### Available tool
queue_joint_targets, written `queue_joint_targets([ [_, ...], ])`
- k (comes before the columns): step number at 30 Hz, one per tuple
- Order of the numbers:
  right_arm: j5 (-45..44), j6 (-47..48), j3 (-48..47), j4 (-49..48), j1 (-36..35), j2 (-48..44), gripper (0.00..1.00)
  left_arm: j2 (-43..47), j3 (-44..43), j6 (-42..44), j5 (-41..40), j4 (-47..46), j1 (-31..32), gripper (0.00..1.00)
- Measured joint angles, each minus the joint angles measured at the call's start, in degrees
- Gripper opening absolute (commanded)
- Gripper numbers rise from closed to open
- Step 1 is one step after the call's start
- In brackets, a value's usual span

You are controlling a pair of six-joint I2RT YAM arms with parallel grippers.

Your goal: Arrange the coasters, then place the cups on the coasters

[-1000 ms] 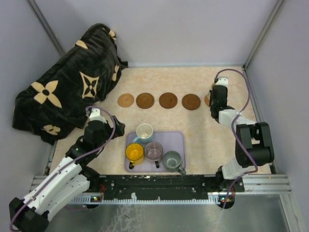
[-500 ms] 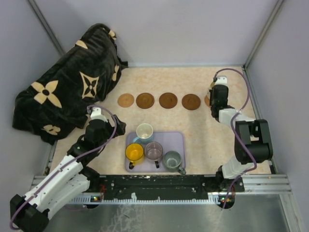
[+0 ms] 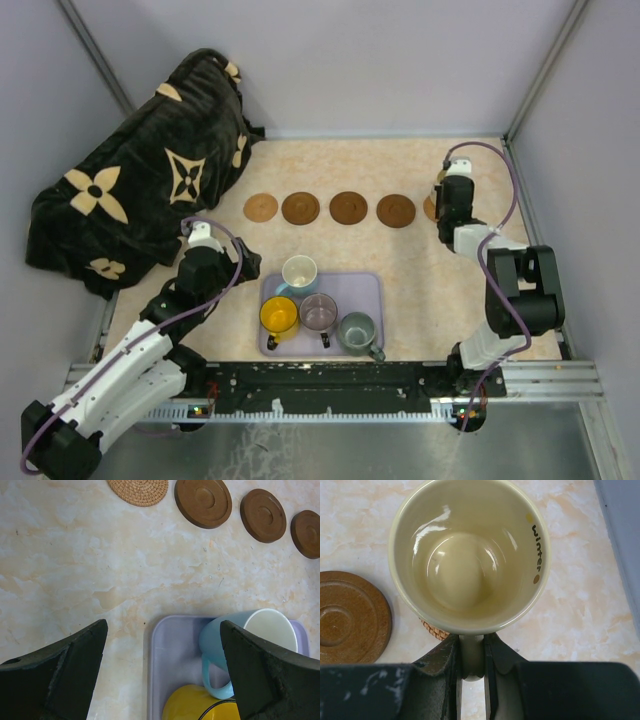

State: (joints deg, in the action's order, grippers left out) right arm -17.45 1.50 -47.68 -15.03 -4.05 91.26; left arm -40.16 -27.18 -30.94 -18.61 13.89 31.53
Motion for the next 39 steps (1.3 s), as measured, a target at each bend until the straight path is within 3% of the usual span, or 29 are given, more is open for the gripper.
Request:
queue_joint_targets([
  [39, -0.04, -1.53, 0.98, 0.02, 0.17, 1.07, 0.0, -0.33, 0.52, -0.07, 0.0, 0.0, 0.0, 1.0],
])
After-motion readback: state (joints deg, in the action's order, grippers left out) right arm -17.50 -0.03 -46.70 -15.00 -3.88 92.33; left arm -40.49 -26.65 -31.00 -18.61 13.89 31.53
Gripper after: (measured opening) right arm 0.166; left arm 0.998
